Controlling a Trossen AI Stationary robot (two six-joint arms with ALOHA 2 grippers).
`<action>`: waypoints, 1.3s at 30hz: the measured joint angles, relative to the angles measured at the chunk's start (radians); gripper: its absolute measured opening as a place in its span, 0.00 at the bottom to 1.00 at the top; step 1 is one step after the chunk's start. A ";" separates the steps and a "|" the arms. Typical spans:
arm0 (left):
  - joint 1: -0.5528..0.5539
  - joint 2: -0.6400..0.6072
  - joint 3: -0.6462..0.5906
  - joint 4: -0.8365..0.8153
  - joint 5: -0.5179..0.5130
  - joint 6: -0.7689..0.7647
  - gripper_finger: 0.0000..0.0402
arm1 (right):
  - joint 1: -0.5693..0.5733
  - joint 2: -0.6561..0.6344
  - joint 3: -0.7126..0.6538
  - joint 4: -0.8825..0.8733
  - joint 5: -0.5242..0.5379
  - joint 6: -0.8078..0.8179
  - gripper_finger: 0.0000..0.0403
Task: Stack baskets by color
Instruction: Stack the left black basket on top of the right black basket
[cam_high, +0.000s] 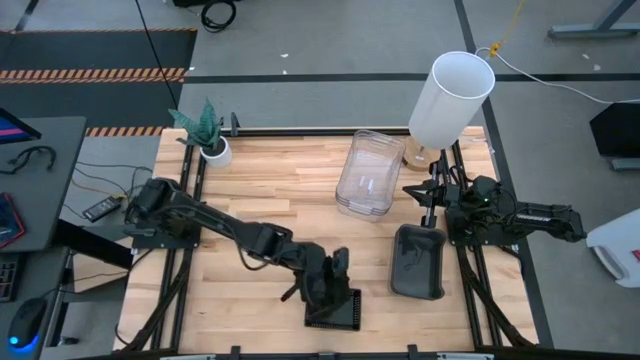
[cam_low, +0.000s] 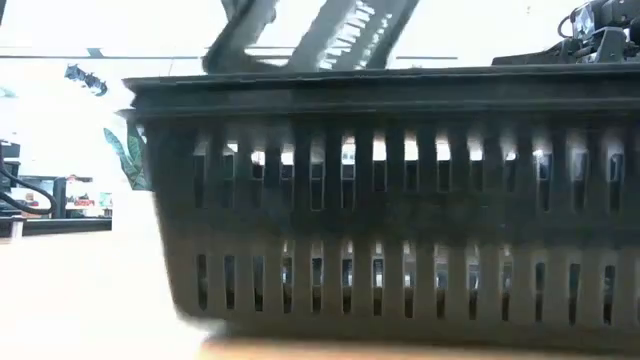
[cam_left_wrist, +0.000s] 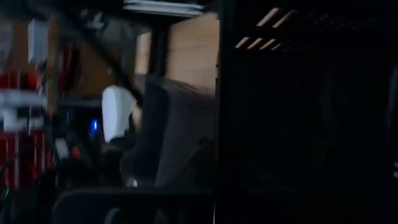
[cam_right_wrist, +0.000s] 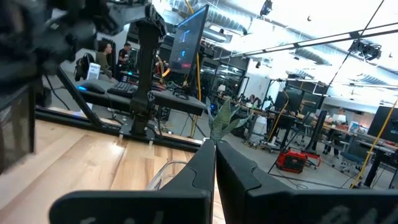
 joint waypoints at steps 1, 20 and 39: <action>-0.002 0.013 -0.001 0.001 0.001 0.047 0.02 | 0.000 0.000 0.000 0.000 0.000 0.000 0.05; -0.010 0.044 0.000 0.089 0.136 0.143 0.02 | 0.000 0.000 0.000 0.000 0.000 0.000 0.05; -0.022 0.105 0.325 -0.288 0.122 -0.223 0.00 | 0.000 0.001 0.000 0.001 0.000 0.000 0.05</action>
